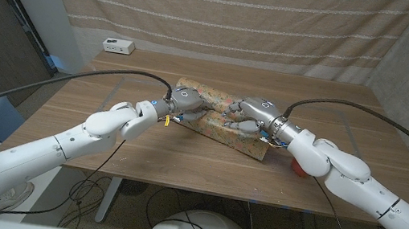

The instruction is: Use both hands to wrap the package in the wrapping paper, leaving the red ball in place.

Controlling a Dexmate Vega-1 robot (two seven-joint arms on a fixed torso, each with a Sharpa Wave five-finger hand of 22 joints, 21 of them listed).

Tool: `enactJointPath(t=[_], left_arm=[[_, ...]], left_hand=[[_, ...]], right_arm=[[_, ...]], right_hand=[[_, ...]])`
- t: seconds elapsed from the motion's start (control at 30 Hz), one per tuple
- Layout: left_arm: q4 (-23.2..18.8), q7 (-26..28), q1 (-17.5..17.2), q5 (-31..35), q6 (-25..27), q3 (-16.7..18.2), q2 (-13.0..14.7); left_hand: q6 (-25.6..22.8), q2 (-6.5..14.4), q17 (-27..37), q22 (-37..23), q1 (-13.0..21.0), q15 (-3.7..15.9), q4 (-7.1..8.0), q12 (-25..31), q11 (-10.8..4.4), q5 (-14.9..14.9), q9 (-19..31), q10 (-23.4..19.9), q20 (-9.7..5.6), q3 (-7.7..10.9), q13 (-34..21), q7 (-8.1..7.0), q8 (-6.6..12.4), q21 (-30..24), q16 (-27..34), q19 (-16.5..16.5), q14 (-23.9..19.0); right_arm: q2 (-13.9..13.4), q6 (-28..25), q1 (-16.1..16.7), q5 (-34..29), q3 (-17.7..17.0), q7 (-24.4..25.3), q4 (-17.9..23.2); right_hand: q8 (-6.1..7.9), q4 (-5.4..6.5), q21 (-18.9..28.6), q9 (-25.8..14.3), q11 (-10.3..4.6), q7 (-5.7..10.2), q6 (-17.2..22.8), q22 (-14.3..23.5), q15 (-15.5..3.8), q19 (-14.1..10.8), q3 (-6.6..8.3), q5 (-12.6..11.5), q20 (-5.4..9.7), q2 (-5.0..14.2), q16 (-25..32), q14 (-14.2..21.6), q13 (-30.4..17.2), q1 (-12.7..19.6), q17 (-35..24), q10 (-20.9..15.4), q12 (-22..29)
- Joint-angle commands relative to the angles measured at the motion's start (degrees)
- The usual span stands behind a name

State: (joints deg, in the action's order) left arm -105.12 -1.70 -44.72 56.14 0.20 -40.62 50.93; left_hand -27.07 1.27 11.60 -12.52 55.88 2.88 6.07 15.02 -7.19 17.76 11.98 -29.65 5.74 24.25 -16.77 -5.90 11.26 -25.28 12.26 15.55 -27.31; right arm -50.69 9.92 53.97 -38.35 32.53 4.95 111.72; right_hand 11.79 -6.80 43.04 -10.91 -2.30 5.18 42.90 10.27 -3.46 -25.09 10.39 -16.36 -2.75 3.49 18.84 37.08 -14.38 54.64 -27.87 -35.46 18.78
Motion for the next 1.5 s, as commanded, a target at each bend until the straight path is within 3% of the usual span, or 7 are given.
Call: enactJointPath(t=[0.03,0.53,0.73,0.83,0.97,1.3,1.5], left_arm=[[0.7,-0.8,0.6,-0.3,0.3,-0.3,-0.4],[1.5,-1.0,1.3,-1.9,-0.4,-0.4,-0.6],[1.5,-1.4,0.7,-8.4,-1.6,1.7,-0.4],[2.4,-3.8,1.4,-12.7,-2.4,2.5,-0.6],[3.8,-6.2,2.8,-15.6,-3.2,2.3,-1.0],[3.1,-5.2,2.4,-22.1,-7.0,3.8,-0.4],[1.0,-4.9,1.6,-20.9,-6.2,4.3,0.7]], left_hand=[[0.3,-3.1,0.2,0.0,-3.1,5.55,-10.76,-0.2,0.26,-0.2,0.1,0.0,-0.29,-11.12,-0.2,0.14,0.25,-0.3,-0.2,-0.1,0.4],[0.5,-2.9,0.1,0.0,-3.8,5.43,-10.28,-0.3,0.41,-0.1,0.1,0.2,-0.47,-11.66,-0.4,0.11,0.30,-0.4,-0.1,-0.1,0.5],[0.2,-2.8,0.2,0.1,-4.6,5.46,-9.79,-0.3,0.46,-0.3,0.1,0.0,-0.66,-12.08,-0.5,-0.05,0.46,-0.5,0.0,0.1,0.2],[1.0,-2.2,0.2,0.0,-7.4,5.01,-8.10,-0.4,1.77,-1.1,0.0,0.2,-2.33,-13.21,-0.6,0.78,0.22,-1.2,0.1,1.5,0.1],[2.1,-1.3,0.0,0.0,-9.6,3.50,-6.85,-0.8,3.24,-2.0,-0.1,1.2,-2.43,-13.80,-0.7,1.83,-0.08,-2.0,-0.2,3.2,0.6],[3.5,-0.8,-0.3,0.0,-10.7,2.25,-6.34,-1.5,4.06,-3.0,-0.2,2.8,-0.62,-14.12,-0.8,1.36,-0.33,-1.4,-0.4,1.3,1.0],[4.4,-0.7,-0.4,0.1,-11.3,1.55,-6.18,-2.0,4.41,-3.6,-0.3,4.2,0.90,-14.41,-0.8,1.15,-0.41,-0.3,-0.9,-1.5,2.4]], right_arm=[[2.6,-3.6,0.7,-6.9,3.4,2.6,-2.1],[5.2,-9.0,0.0,-11.6,7.3,5.1,-5.0],[5.4,-8.7,-1.5,-11.1,8.5,4.1,-6.5],[5.2,-7.5,-2.3,-10.4,9.0,4.2,-7.4],[5.1,-6.6,-3.4,-9.9,9.6,3.3,-8.2],[6.1,-9.7,-3.5,-10.1,11.0,1.3,-9.1],[6.4,-8.9,-4.7,-10.8,12.2,2.2,-10.9]], right_hand=[[-0.40,-0.71,-0.2,-0.2,-0.40,0.12,-0.9,0.1,-3.51,0.1,0.34,-0.6,0.39,0.19,-0.2,-0.3,0.0,1.5,-0.2,0.5,-0.5],[0.63,-1.32,0.7,-0.2,-0.76,1.07,1.9,0.3,-4.76,-1.9,0.55,-0.5,1.52,1.07,2.5,3.2,0.4,3.5,-2.0,-4.4,0.5],[0.95,-1.55,0.7,-0.1,-1.03,1.47,3.4,0.3,-5.05,-1.6,0.91,-0.6,1.82,1.56,2.5,3.2,0.5,4.3,-2.2,-5.5,0.7],[0.69,-1.75,0.7,-0.1,-1.15,1.46,3.0,0.3,-5.28,-1.5,1.10,-0.5,1.93,1.75,2.4,2.7,0.6,4.8,-2.3,-5.1,0.4],[0.26,-2.17,0.6,-0.1,-1.42,1.76,2.4,0.3,-5.96,-1.1,1.67,-0.5,2.37,2.04,1.5,1.6,0.7,6.0,-1.9,-4.2,-0.2],[-1.15,0.06,-0.1,-0.2,-0.95,1.46,-2.1,0.3,-4.92,1.3,-2.25,0.2,1.74,-1.73,0.6,-1.2,0.5,1.0,-2.3,-0.4,-2.3],[-0.26,-1.46,0.0,-0.3,-1.96,2.47,-0.5,0.4,-5.79,1.3,-0.81,-0.8,2.23,0.32,1.7,-0.2,0.1,5.0,-3.4,-2.0,-1.7]])
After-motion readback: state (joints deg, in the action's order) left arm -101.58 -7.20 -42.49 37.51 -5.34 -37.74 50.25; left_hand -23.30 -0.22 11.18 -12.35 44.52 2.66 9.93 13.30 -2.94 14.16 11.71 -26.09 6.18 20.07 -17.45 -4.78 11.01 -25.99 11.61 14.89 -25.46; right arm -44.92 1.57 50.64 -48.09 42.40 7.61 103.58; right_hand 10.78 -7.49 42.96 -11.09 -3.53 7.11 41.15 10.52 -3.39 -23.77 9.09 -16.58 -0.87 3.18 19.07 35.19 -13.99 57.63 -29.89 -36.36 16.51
